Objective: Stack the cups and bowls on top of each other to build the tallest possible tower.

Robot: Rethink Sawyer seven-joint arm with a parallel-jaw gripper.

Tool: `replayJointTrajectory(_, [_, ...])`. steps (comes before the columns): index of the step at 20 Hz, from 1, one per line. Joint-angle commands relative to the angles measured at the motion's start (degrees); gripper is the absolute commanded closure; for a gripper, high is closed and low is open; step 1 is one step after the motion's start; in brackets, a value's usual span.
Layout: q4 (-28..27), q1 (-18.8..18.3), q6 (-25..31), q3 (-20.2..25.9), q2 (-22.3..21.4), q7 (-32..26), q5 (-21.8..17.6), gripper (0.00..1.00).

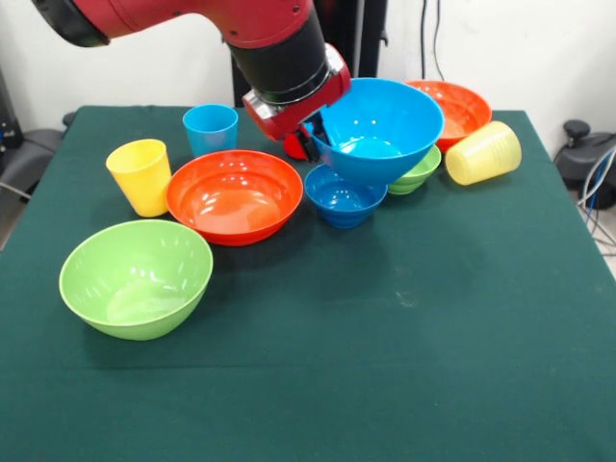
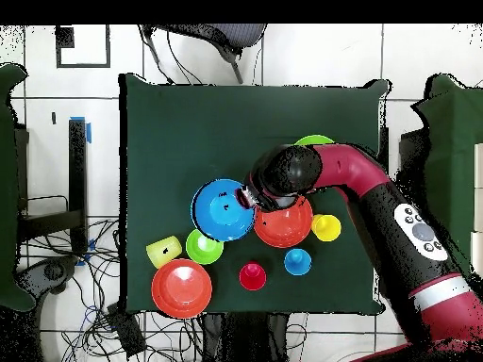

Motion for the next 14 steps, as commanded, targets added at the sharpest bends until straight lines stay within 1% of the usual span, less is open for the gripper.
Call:
replayJointTrajectory(1, [-3.76, 2.83, 1.16, -4.29, 3.28, -6.14, -3.41, 1.00])
replayJointTrajectory(10, [-4.13, 3.16, 2.50, -5.11, 2.52, -7.57, -4.84, 1.00])
replayJointTrajectory(14, [-3.80, 2.84, 0.23, -4.66, 2.46, -7.40, -5.26, 1.00])
